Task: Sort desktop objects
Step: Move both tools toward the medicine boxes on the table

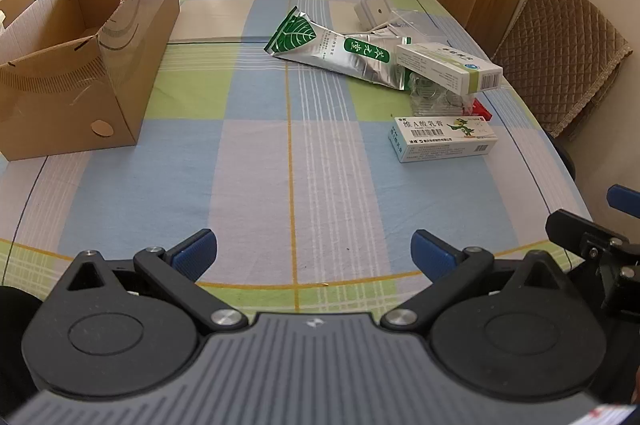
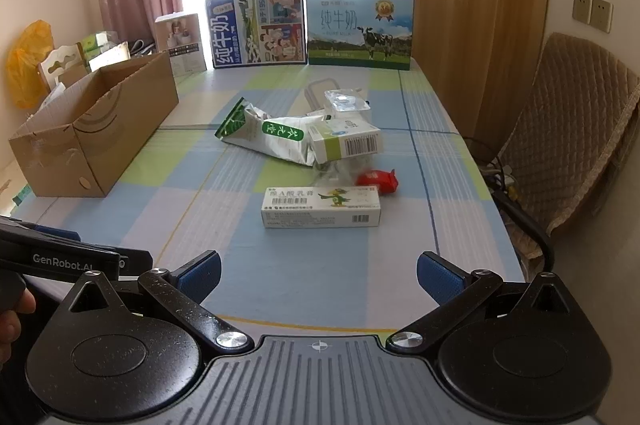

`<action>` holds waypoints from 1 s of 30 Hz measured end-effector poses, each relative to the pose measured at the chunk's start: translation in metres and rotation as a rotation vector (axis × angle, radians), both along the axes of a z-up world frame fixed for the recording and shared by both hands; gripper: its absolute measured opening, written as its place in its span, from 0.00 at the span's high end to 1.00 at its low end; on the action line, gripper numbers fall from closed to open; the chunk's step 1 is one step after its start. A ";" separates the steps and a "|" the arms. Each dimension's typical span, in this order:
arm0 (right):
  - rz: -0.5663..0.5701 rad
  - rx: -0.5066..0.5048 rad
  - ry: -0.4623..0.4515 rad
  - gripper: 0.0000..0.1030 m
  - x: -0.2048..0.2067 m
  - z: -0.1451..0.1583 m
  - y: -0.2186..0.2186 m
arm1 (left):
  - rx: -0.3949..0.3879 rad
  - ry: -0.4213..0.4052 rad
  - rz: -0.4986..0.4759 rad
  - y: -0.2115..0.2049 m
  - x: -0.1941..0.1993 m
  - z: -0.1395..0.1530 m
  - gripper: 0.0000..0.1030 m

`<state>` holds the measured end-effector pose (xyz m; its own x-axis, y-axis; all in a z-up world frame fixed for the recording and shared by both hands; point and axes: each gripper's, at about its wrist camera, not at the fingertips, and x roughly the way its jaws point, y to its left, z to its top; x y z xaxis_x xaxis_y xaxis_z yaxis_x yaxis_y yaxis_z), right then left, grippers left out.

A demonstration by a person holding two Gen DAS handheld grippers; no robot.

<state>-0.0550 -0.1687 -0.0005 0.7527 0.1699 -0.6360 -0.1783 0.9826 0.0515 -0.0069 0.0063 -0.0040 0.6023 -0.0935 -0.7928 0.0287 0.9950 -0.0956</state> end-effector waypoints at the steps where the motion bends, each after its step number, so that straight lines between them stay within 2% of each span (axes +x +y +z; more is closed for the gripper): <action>1: -0.001 -0.001 0.001 0.02 0.000 0.000 0.000 | -0.001 0.000 0.000 0.000 0.000 0.000 0.01; 20: -0.017 -0.011 0.031 0.02 0.003 -0.004 -0.002 | -0.015 0.013 -0.014 0.000 0.001 -0.006 0.01; 25: -0.023 -0.013 0.033 0.02 0.005 -0.005 -0.003 | -0.056 0.014 -0.035 0.002 0.002 -0.006 0.01; 30: -0.024 -0.014 0.034 0.02 0.006 -0.005 -0.004 | -0.064 0.026 -0.044 0.003 0.006 -0.008 0.02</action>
<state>-0.0485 -0.1725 -0.0055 0.7343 0.1428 -0.6636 -0.1530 0.9873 0.0431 -0.0011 0.0096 -0.0122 0.5758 -0.1706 -0.7996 0.0692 0.9846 -0.1602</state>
